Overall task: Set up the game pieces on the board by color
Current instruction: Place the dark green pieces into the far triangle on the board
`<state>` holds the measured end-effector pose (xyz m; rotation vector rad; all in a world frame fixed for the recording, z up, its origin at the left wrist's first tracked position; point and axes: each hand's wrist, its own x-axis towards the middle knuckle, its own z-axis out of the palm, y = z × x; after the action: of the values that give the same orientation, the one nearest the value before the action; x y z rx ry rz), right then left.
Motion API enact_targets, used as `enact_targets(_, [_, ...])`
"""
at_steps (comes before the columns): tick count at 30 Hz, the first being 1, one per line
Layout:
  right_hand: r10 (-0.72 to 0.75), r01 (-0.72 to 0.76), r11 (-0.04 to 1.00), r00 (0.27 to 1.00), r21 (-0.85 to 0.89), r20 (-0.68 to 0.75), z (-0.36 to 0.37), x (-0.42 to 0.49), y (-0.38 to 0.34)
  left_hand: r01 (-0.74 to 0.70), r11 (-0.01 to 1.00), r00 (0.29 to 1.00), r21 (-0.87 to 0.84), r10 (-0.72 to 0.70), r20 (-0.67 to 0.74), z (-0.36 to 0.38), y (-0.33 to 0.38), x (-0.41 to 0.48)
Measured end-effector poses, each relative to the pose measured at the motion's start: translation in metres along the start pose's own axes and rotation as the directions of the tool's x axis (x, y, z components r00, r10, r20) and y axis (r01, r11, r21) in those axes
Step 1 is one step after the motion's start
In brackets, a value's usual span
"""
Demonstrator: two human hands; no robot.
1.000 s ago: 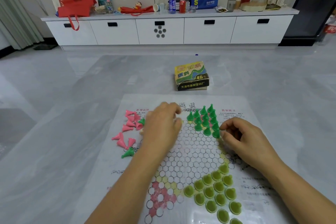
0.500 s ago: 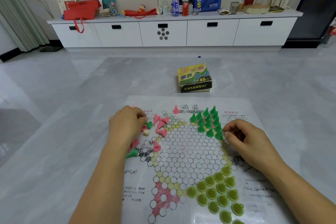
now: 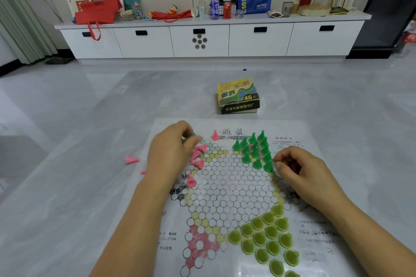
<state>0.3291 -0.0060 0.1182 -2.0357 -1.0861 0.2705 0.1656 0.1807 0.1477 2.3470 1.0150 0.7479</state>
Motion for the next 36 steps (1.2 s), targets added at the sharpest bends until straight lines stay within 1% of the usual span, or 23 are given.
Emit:
enact_targets(1, [0.000, 0.000, 1.000, 1.000, 0.002, 0.000, 0.000, 0.000, 0.000, -0.029, 0.998, 0.998, -0.057, 0.031, 0.045, 0.003, 0.007, -0.004])
enact_targets(2, [-0.001, 0.001, 1.000, 1.000, 0.001, -0.001, 0.000, 0.000, 0.000, -0.065, 0.995, 0.991, -0.076, 0.073, 0.108, 0.008, 0.014, -0.007])
enact_targets(4, [-0.004, 0.004, 1.000, 1.000, -0.002, 0.000, 0.000, 0.000, -0.001, -0.150, 0.988, 0.960, -0.034, 0.154, 0.234, 0.021, 0.022, -0.013])
enact_targets(5, [-0.006, 0.006, 1.000, 1.000, -0.003, 0.000, 0.000, 0.000, -0.001, -0.184, 0.983, 0.946, 0.003, 0.176, 0.272, 0.027, 0.024, -0.015])
enact_targets(7, [-0.006, 0.006, 1.000, 1.000, -0.005, 0.002, 0.000, 0.000, -0.001, -0.215, 0.975, 0.934, 0.050, 0.190, 0.302, 0.036, 0.026, -0.015])
enact_targets(15, [-0.011, 0.011, 1.000, 1.000, 0.000, 0.001, 0.000, 0.000, 0.001, -0.184, 0.980, 0.934, 0.076, 0.151, 0.323, 0.038, 0.023, -0.014])
enact_targets(18, [-0.011, 0.011, 1.000, 1.000, -0.006, 0.000, 0.001, 0.000, 0.001, -0.176, 0.981, 0.944, 0.086, 0.144, 0.296, 0.040, 0.023, -0.015])
enact_targets(21, [-0.019, 0.019, 1.000, 1.000, -0.016, -0.005, 0.001, 0.000, 0.002, -0.156, 0.986, 0.957, 0.055, 0.138, 0.256, 0.043, 0.025, -0.014])
enact_targets(26, [-0.023, 0.023, 1.000, 1.000, -0.014, -0.008, 0.001, 0.000, 0.003, -0.180, 0.982, 0.954, 0.054, 0.161, 0.251, 0.044, 0.025, -0.014])
enact_targets(32, [-0.021, 0.021, 1.000, 1.000, -0.019, -0.003, 0.000, 0.000, 0.002, -0.173, 0.985, 0.961, 0.020, 0.164, 0.224, 0.047, 0.028, -0.014])
enact_targets(34, [-0.021, 0.021, 1.000, 1.000, -0.023, 0.000, 0.001, 0.000, 0.002, -0.142, 0.990, 0.966, -0.007, 0.140, 0.216, 0.047, 0.028, -0.015])
enact_targets(36, [-0.024, 0.024, 1.000, 1.000, -0.020, -0.001, 0.000, 0.000, 0.002, -0.120, 0.993, 0.975, 0.013, 0.116, 0.191, 0.047, 0.025, -0.013])
